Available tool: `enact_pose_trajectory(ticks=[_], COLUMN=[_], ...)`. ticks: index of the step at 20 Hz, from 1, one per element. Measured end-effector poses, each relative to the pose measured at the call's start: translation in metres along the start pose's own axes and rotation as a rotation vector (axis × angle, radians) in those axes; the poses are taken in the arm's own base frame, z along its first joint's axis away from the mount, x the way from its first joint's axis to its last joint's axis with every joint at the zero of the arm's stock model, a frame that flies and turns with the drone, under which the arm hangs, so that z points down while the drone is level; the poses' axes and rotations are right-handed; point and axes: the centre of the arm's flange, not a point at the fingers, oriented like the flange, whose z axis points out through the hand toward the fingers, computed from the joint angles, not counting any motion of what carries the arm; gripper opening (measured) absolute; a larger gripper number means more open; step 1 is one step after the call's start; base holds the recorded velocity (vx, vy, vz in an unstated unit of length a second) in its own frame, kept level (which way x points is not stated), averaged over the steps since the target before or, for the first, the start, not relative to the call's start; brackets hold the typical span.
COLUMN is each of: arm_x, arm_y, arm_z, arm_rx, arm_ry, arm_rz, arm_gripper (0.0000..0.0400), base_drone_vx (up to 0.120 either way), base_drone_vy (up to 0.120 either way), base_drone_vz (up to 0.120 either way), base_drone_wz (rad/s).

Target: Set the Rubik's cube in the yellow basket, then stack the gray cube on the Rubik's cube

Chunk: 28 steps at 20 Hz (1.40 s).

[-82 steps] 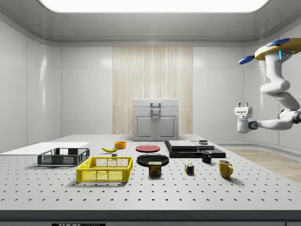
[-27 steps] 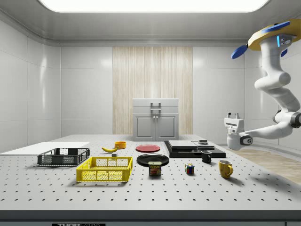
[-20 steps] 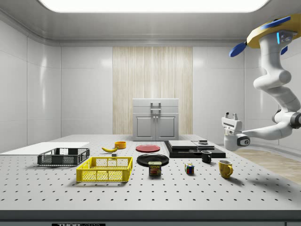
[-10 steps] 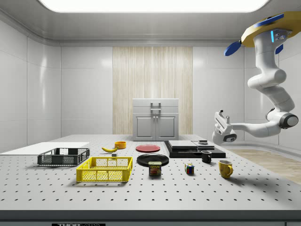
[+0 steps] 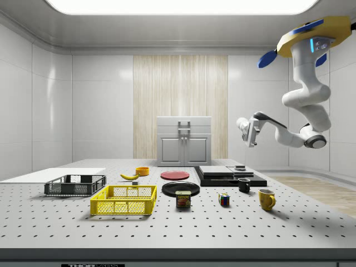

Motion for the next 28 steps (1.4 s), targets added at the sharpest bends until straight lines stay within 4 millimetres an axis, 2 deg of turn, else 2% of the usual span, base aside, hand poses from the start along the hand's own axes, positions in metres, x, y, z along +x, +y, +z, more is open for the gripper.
enact_pose_trajectory(ticks=[4, 9, 12, 28], arm_x=[-0.030, -0.047, -0.051, -0.057], arm_y=[-0.030, -0.046, -0.050, -0.055], arm_z=[0.010, 0.024, 0.030, 0.037], arm_rx=[-0.315, -0.510, -0.566, -0.639], arm_ry=[0.316, 0.516, 0.575, 0.653], arm_rz=[-0.011, -0.019, -0.021, -0.025], arm_gripper=[0.0400, 0.0400, 0.0400, 0.0400], base_drone_vx=[0.120, 0.120, 0.120, 0.120], base_drone_vy=[0.000, -0.040, -0.120, 0.000], base_drone_vz=[-0.120, -0.120, -0.120, -0.120], base_drone_wz=[0.000, 0.000, 0.000, 0.000])
